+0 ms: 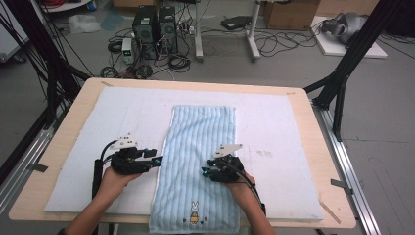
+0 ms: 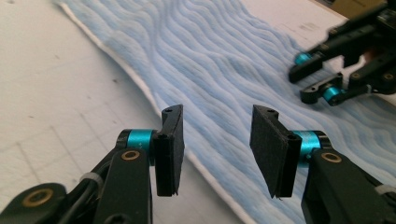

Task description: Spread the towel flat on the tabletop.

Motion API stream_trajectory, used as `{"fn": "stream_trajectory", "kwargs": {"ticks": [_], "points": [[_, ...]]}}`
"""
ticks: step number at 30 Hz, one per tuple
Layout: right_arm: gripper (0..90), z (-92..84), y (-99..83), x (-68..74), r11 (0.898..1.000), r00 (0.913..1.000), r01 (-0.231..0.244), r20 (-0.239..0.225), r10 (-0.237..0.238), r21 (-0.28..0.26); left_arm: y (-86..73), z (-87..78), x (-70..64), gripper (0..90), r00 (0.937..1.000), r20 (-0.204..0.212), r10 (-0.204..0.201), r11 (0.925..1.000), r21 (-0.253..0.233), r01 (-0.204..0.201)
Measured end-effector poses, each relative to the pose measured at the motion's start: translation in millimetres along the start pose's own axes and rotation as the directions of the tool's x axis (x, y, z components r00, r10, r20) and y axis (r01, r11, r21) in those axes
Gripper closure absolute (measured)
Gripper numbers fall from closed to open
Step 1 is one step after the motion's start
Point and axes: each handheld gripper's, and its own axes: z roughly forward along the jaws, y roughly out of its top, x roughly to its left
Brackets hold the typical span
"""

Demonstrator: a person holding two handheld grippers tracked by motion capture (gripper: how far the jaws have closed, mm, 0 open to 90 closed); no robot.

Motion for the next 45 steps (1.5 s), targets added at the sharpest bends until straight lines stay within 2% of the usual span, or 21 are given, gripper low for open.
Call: {"fn": "stream_trajectory", "kwargs": {"ticks": [1, 3, 5, 8, 11, 14, 16, 18, 20, 22, 24, 28, 31, 34, 36, 38, 40, 42, 43, 44, 45], "points": [[75.5, -0.2, 0.4, 0.4, 1.000, 0.9999, 0.013, -0.011, -0.013, -0.001, 2.3, 1.2, 3.0, 54.8, 1.0000, -0.005, -0.005, 1.0000, -0.004, 0.005], [85.2, -1.4, 0.7, 1.6, 0.999, 0.9989, 0.033, -0.032, -0.032, 0.011, 5.2, 2.7, 6.3, 54.8, 0.9999, -0.014, -0.010, 0.9999, -0.011, 0.010], [86.5, -3.6, 1.3, 3.3, 0.997, 0.9962, 0.068, -0.058, -0.066, 0.036, 8.8, 5.2, 10.1, 54.8, 0.9998, -0.018, -0.010, 0.9999, -0.006, 0.010], [86.6, -8.3, 0.0, 4.8, 0.993, 0.9876, 0.104, -0.125, -0.095, 0.062, 12.4, 9.0, 15.6, 54.8, 0.9997, -0.023, -0.011, 0.9999, -0.009, 0.011], [86.4, -14.4, -5.7, 6.5, 0.991, 0.9775, 0.112, -0.187, -0.097, 0.071, 16.1, 12.2, 21.7, 54.5, 0.9996, -0.023, -0.014, 0.9999, -0.010, 0.014], [76.7, -17.9, -8.2, 4.0, 0.992, 0.9749, 0.117, -0.196, -0.106, 0.049, 22.0, 16.7, 28.8, 52.5, 0.9991, -0.030, -0.029, 0.9994, -0.022, 0.028], [70.6, -20.6, -6.8, -2.2, 0.996, 0.9789, 0.093, -0.183, -0.089, 0.012, 26.7, 20.0, 33.5, 51.8, 0.9987, -0.035, -0.037, 0.9987, -0.036, 0.036], [65.8, -24.0, -4.4, -12.3, 0.998, 0.9887, 0.054, -0.139, -0.058, -0.031, 32.3, 25.3, 37.9, 51.1, 0.9981, -0.043, -0.045, 0.9982, -0.041, 0.044], [59.1, -28.1, -2.7, -25.4, 0.997, 0.9984, 0.006, -0.056, -0.010, -0.073, 36.6, 31.3, 42.6, 50.9, 0.9973, -0.052, -0.052, 0.9973, -0.055, 0.049], [55.0, -31.7, -1.4, -41.6, 0.993, 0.9982, -0.040, 0.040, 0.045, -0.109, 39.9, 37.7, 46.6, 50.7, 0.9970, -0.055, -0.055, 0.9971, -0.056, 0.052], [50.3, -33.4, 1.4, -60.5, 0.986, 0.9857, -0.092, 0.128, 0.109, -0.137, 41.2, 43.1, 49.6, 49.9, 0.9968, -0.053, -0.060, 0.9965, -0.061, 0.056], [45.3, -27.4, 10.9, -94.4, 0.978, 0.9533, -0.144, 0.244, 0.178, -0.151, 39.9, 48.6, 51.2, 47.1, 0.9961, -0.063, -0.061, 0.9964, -0.063, 0.057], [46.5, -17.7, 18.0, -116.0, 0.974, 0.9286, -0.186, 0.301, 0.217, -0.128, 39.2, 50.0, 52.9, 46.1, 0.9949, -0.077, -0.065, 0.9963, -0.060, 0.061], [54.0, -7.0, 21.4, -131.5, 0.957, 0.8977, -0.256, 0.333, 0.288, -0.137, 38.6, 51.3, 55.3, 46.1, 0.9927, -0.088, -0.082, 0.9950, -0.064, 0.077], [60.7, 1.6, 21.9, -139.1, 0.951, 0.8904, -0.288, 0.334, 0.309, -0.113, 37.8, 52.4, 57.9, 46.2, 0.9908, -0.099, -0.093, 0.9945, -0.057, 0.088], [69.7, 9.3, 20.4, -143.2, 0.956, 0.8946, -0.282, 0.338, 0.292, -0.079, 36.8, 54.0, 60.5, 46.2, 0.9888, -0.105, -0.105, 0.9935, -0.055, 0.100], [83.2, 9.2, 20.5, -145.6, 0.957, 0.8932, -0.276, 0.344, 0.289, -0.087, 35.7, 55.4, 63.2, 46.2, 0.9872, -0.111, -0.114, 0.9927, -0.051, 0.109], [86.4, 9.0, 20.5, -148.0, 0.955, 0.8942, -0.281, 0.337, 0.295, -0.089, 34.9, 57.1, 64.5, 46.2, 0.9855, -0.113, -0.127, 0.9912, -0.052, 0.121], [86.8, 9.4, 21.0, -148.3, 0.959, 0.8919, -0.269, 0.354, 0.281, -0.086, 34.7, 57.7, 65.0, 46.2, 0.9855, -0.113, -0.127, 0.9912, -0.052, 0.122], [86.9, 9.3, 21.3, -148.4, 0.963, 0.8841, -0.259, 0.382, 0.270, -0.080, 34.6, 58.7, 65.0, 46.2, 0.9847, -0.112, -0.133, 0.9904, -0.053, 0.128], [87.0, 9.6, 21.9, -149.0, 0.964, 0.8717, -0.254, 0.413, 0.264, -0.079, 34.5, 59.7, 64.9, 46.2, 0.9843, -0.113, -0.135, 0.9901, -0.053, 0.130]]}}
